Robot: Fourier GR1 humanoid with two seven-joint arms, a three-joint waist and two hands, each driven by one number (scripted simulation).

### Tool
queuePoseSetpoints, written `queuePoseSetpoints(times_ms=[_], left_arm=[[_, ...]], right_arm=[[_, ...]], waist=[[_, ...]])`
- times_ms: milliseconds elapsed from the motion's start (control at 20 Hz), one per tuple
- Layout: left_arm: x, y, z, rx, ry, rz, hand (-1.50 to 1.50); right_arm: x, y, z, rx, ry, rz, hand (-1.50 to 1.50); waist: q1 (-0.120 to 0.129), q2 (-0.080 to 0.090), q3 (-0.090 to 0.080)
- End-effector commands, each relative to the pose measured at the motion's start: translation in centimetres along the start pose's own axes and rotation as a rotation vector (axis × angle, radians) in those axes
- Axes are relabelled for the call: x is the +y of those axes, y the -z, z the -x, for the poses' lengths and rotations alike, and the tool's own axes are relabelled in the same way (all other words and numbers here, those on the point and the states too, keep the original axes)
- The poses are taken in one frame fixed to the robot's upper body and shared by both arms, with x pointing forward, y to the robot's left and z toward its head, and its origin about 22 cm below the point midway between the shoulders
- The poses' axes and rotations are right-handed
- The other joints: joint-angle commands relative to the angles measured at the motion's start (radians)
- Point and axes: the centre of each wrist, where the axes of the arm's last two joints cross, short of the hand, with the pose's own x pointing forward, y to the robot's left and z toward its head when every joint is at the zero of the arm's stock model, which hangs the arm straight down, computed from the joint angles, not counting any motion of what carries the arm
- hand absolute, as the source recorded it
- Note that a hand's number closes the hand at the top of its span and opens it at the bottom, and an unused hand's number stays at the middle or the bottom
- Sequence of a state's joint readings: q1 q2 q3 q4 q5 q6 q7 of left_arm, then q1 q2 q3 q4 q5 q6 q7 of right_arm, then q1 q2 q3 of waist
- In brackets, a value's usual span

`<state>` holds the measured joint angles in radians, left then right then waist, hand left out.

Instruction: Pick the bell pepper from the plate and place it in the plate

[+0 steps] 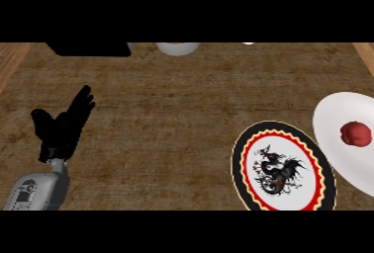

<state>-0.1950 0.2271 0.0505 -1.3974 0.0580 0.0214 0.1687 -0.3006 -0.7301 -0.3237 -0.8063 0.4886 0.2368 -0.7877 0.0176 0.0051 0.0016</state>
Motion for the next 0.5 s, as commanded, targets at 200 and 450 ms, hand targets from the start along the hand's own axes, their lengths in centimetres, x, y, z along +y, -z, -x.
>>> queuePoseSetpoints(times_ms=[200, 450], left_arm=[[1.3, -1.0, 2.6, 0.034, 0.014, -0.03, 0.0], [0.0, -0.6, 0.4, 0.021, 0.002, -0.033, 0.0]], right_arm=[[-2.8, 0.1, -0.2, -0.342, 0.268, 0.132, -1.5], [-3.3, 1.2, -1.2, -0.291, 0.477, 0.122, -1.5]], waist=[[-0.023, -0.004, -0.001], [-0.031, -0.011, -0.003]])
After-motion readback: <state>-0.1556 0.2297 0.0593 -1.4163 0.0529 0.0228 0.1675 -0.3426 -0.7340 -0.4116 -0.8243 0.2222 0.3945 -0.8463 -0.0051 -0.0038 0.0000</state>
